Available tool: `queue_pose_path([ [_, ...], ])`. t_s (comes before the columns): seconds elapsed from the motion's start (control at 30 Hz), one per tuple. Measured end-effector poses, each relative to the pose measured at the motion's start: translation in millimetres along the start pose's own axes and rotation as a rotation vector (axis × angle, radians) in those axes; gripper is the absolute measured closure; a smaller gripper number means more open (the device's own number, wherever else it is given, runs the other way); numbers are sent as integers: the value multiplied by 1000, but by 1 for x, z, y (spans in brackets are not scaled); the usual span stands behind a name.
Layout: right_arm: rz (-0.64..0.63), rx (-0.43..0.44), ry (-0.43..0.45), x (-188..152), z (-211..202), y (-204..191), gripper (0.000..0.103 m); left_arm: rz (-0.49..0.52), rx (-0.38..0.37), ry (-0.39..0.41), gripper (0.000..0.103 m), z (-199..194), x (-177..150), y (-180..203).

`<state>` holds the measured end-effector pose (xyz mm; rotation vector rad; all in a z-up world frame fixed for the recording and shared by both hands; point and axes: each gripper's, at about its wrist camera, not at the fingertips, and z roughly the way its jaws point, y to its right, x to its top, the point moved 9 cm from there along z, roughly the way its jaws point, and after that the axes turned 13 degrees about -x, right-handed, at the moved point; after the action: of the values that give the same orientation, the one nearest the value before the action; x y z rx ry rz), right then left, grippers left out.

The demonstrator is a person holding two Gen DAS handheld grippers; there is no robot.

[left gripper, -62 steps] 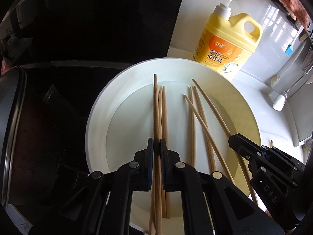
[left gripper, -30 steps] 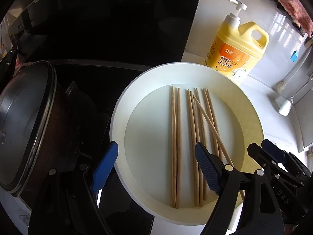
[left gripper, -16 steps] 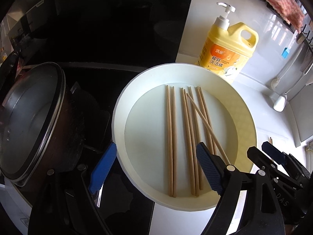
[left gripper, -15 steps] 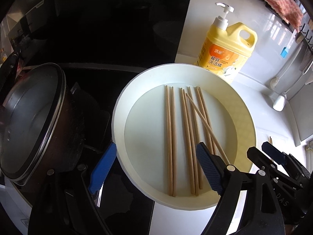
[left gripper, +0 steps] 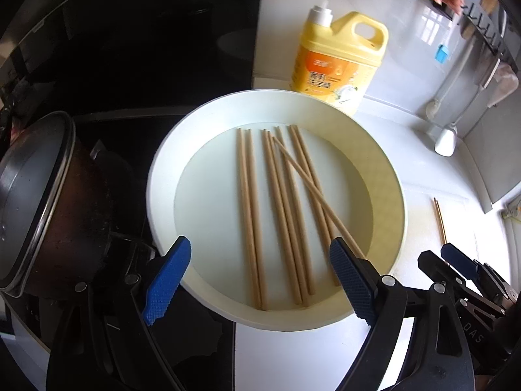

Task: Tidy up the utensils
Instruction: 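Move both open tools back over the last two chopsticks on the board, then spread the two remaining chopsticks apart with the right tool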

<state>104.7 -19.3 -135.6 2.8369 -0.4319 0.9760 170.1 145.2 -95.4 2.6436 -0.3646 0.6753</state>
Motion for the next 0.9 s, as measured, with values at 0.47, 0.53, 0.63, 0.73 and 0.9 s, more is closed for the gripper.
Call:
queue_pose_path([
  [0.47, 105, -87, 8, -35, -15, 114, 42, 95, -81, 2, 13, 10, -18, 104],
  [0.53, 106, -93, 12, -41, -17, 134, 39, 90, -84, 9, 12, 11, -24, 122],
  [0.63, 95, -91, 5, -54, -14, 167, 39, 72, -65, 10, 12, 15, -37, 144],
  [0.73, 73, -81, 12, -63, -12, 195, 36, 49, -51, 15, 10, 18, -55, 165],
  [0.9, 35, -39, 15, -74, -4, 222, 36, 11, 0, 10, 10, 25, -84, 187],
])
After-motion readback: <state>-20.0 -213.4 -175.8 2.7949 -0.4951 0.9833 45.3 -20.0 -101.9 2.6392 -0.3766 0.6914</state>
